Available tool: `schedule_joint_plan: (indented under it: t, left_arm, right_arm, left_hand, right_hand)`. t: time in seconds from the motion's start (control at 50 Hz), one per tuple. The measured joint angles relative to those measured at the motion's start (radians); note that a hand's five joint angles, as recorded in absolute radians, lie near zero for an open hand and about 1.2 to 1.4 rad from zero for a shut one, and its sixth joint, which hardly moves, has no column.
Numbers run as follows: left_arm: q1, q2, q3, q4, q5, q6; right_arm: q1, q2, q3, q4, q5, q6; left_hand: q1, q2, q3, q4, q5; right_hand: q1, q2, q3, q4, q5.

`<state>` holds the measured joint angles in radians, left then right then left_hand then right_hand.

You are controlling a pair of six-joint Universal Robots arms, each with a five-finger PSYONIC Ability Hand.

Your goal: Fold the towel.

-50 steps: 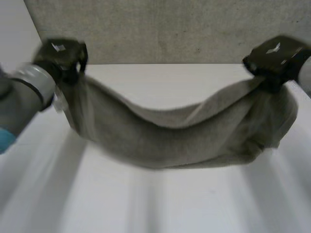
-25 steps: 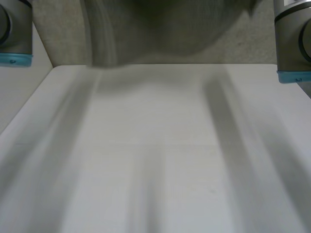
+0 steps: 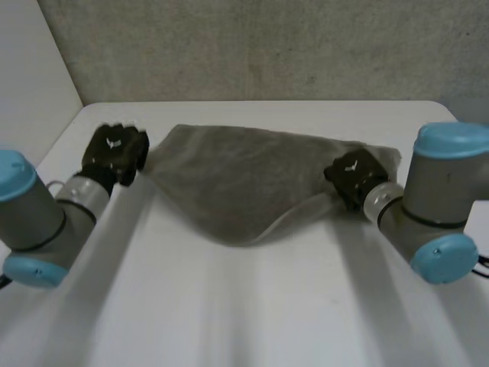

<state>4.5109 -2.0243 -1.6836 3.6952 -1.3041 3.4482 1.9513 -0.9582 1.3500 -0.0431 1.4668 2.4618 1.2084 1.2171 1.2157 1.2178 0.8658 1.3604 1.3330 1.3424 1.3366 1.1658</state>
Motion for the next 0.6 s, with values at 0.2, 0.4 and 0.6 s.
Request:
schedule_joint_plan:
  t: [0.2, 0.4, 0.6]
  left_arm:
    - [0.011, 0.008, -0.055, 0.0, -0.007, 0.086]
    - [0.014, 0.037, -0.062, -0.001, -0.014, 0.066]
    - [0.017, 0.044, -0.074, -0.001, -0.013, 0.059]
  right_arm:
    - [0.003, -0.048, 0.087, -0.073, 0.001, 0.066]
    - [-0.015, -0.219, 0.192, -0.122, -0.001, 0.129]
    - [-0.062, -0.231, 0.121, 0.057, -0.044, 0.171]
  left_hand:
    - [0.0, 0.0, 0.0, 0.0, 0.0]
    - [0.0, 0.0, 0.0, 0.0, 0.0]
    - [0.0, 0.0, 0.0, 0.0, 0.0]
  right_hand:
    - [-0.686, -0.667, -0.667, -0.657, -0.691]
    - [-1.062, -1.04, -1.054, -1.045, -1.081]
    - [-1.062, -1.04, -1.054, -1.045, -1.081]
